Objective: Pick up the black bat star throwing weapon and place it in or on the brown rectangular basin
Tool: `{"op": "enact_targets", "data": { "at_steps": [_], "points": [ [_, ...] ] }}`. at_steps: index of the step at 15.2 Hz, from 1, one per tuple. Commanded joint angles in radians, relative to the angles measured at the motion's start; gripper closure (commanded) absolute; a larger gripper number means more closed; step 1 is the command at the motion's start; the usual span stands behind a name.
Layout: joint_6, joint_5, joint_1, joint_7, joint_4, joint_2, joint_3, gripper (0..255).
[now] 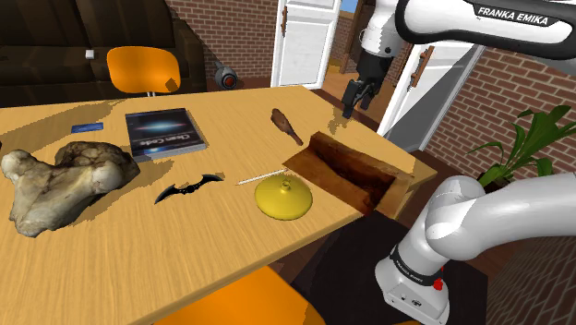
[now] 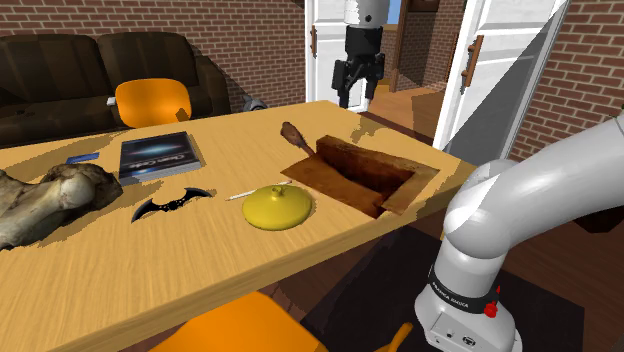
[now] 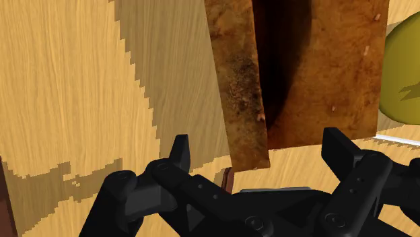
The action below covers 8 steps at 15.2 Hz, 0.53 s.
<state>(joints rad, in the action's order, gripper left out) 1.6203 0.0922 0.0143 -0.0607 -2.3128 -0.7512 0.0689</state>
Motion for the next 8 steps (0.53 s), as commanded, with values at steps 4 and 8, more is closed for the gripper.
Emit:
{"op": "enact_targets", "data": {
  "at_steps": [4,8],
  "points": [
    [0.024,-0.050,-0.001,-0.143,-0.036,-0.002,-0.077,0],
    [0.064,-0.118,-0.002,-0.332,-0.058,0.024,-0.181,0]
  ]
}}
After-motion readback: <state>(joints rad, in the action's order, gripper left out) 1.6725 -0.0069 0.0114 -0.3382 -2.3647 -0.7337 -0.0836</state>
